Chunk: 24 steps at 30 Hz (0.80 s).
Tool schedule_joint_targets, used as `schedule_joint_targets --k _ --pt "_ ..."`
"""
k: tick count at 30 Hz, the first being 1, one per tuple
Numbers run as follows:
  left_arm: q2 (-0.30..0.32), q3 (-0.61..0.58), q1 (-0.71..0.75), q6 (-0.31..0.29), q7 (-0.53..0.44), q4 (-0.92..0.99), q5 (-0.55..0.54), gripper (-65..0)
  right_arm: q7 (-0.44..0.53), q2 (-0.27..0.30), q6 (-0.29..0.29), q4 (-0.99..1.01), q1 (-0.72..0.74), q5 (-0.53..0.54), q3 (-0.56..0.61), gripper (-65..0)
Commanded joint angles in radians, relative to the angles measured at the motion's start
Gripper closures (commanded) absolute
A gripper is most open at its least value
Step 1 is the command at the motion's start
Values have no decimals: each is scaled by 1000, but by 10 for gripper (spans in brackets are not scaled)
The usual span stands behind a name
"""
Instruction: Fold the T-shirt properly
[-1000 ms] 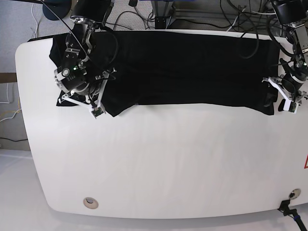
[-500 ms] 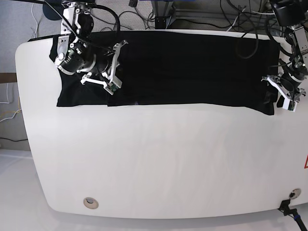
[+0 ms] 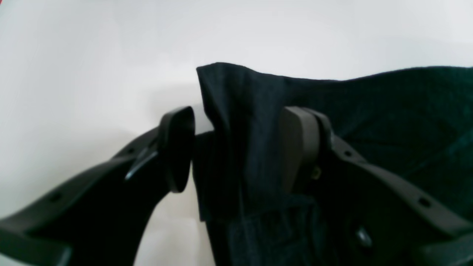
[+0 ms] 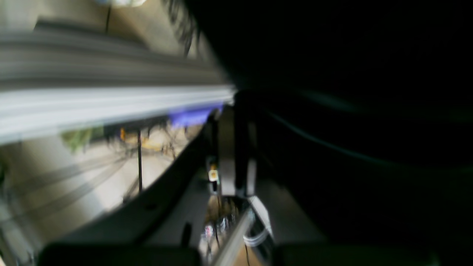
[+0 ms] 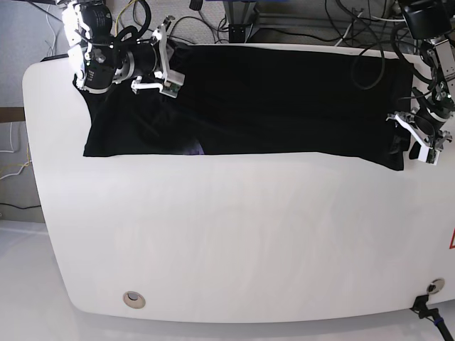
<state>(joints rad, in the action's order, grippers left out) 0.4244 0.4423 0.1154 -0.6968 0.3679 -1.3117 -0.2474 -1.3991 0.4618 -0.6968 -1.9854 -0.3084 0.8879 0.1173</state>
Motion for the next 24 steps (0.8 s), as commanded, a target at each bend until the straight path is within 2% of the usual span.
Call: schedule_joint_targets --k 1,7,8,12,13,14,18,21,24 --pt "21 6 -15 -1 -23 -16 -16 -345 3 56 -1 -16 4 4 60 0" --pt "24 6 -13 -1 -23 -18 -16 -345 3 133 -1 -15 5 4 80 0" --pt "24 6 -13 -1 -23 -18 -16 -345 3 137 -1 -13 16 4 80 -49" --pt "24 6 -13 -1 -23 -18 -16 -345 3 140 -1 -13 41 9 84 -361" --pt "24 6 -13 -1 -23 -18 -16 -345 3 150 -1 -15 41 10 88 -404" --pt "24 6 -13 -1 -23 -18 -16 -345 3 165 -1 -15 39 10 98 -414" --pt "27 6 -15 -1 -23 -15 -16 -345 3 208 -1 -15 107 40 127 -382" --pt "27 6 -15 -1 -23 -15 -16 -345 3 228 -1 -13 190 75 61 -348" --pt "24 6 -15 -1 -23 -13 -16 -345 3 206 -1 -13 254 73 -32 -339"
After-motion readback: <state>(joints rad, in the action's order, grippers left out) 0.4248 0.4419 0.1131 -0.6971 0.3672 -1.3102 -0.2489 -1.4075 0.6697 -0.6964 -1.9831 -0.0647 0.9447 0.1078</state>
